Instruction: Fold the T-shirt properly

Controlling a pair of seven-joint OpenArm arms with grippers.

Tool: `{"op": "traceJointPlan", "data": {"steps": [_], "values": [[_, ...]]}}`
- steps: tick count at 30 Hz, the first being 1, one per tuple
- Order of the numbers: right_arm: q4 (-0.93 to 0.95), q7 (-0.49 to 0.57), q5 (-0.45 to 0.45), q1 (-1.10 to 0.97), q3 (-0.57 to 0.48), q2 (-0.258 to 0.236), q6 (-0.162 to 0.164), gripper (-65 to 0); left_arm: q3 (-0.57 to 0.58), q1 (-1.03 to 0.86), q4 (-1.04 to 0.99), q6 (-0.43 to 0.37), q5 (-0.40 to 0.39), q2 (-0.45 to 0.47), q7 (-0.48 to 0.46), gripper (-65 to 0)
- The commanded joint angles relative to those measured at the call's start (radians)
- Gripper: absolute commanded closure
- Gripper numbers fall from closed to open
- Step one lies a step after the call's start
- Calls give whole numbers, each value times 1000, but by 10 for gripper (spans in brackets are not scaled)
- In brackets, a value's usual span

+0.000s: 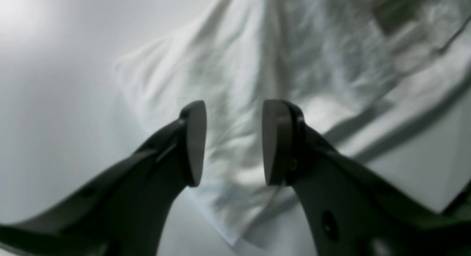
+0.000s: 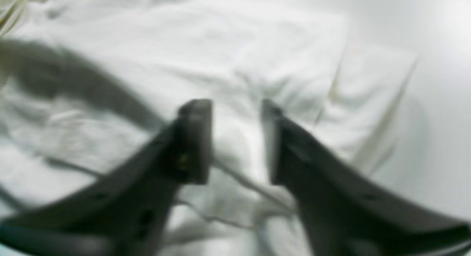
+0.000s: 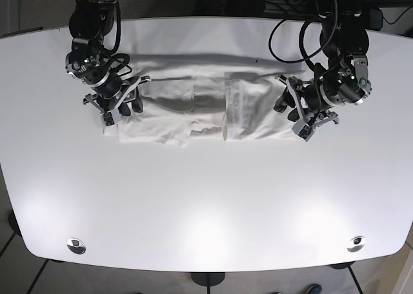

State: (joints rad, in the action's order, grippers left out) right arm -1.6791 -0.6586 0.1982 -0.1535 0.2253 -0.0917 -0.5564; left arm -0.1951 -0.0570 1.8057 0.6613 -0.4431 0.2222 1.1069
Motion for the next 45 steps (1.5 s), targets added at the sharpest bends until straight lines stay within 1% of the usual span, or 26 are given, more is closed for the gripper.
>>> {"op": "traceJointPlan", "data": {"steps": [1,3,4,6,8,10,11,13,16,17,21,23,25,26,27,28,29,32,33,34,36,39,41,42,44,45], "values": [[-91,6,83,9,-28,-6,-9,-363,-40,-16,-10,27,37,9,-87,-232],[-148,-56,145,5,-57,-6,-9,-434,-74,-45,-27,37,77,10,-167,-231],[-169,-105,194,4,-106,-7,-9,-452,-108,-54,-39,37,96,10,-193,-229],[-174,-157,244,9,-191,-10,-9,-458,-177,-57,-59,37,103,7,-193,-217],[-160,-189,294,25,-267,-10,-9,-458,-248,-56,-83,37,103,7,-193,-160],[-114,-209,344,35,-350,-9,-9,-460,-287,-56,-103,37,103,7,-193,-132],[-71,-211,393,45,-378,-7,-9,-460,-303,-56,-106,37,103,9,-193,-132],[7,-211,458,78,-421,-7,0,-455,-307,-56,-108,37,103,12,-193,-132],[124,-208,519,133,-470,-7,2,-453,-310,-57,-108,37,103,12,-193,-129],[136,-206,522,145,-484,-6,2,-453,-310,-59,-106,37,103,12,-193,-128],[176,-206,519,176,-505,31,3,-453,-310,-60,-108,37,103,9,-195,-128],[207,-206,516,177,-507,59,5,-452,-310,-60,-108,37,103,7,-195,-128],[222,-204,473,177,-507,73,11,-452,-310,-60,-108,37,103,7,-195,-128],[221,-194,426,177,-507,93,32,-450,-310,-60,-103,37,103,7,-195,-128],[219,-189,395,177,-507,106,45,-436,-310,-60,-103,37,103,7,-195,-128],[222,-186,367,177,-507,114,52,-398,-310,-60,-103,37,103,7,-195,-128],[224,-183,341,177,-505,120,58,-335,-310,-60,-105,37,103,9,-195,-128],[219,-161,320,176,-505,122,62,-78,-310,-60,-103,37,103,9,-195,-128],[218,-157,320,174,-505,122,65,-25,-310,-60,-105,37,103,9,-195,-128],[216,-155,320,174,-505,120,72,-21,-310,-60,-108,37,103,9,-195,-128],[198,-154,320,170,-505,119,74,-21,-310,-60,-106,37,103,10,-195,-128],[86,-157,320,110,-502,112,75,-21,-310,-60,-105,37,103,10,-195,-128],[-9,-192,318,65,-502,88,101,-21,-310,-60,-103,37,103,10,-195,-128],[-60,-221,320,45,-502,80,124,-21,-310,-60,-103,37,103,10,-195,-128],[-111,-238,312,9,-502,79,138,-21,-310,-60,-108,37,103,12,-195,-128],[-125,-238,307,-5,-499,79,138,-22,-310,-60,-106,37,103,12,-195,-128]]}}
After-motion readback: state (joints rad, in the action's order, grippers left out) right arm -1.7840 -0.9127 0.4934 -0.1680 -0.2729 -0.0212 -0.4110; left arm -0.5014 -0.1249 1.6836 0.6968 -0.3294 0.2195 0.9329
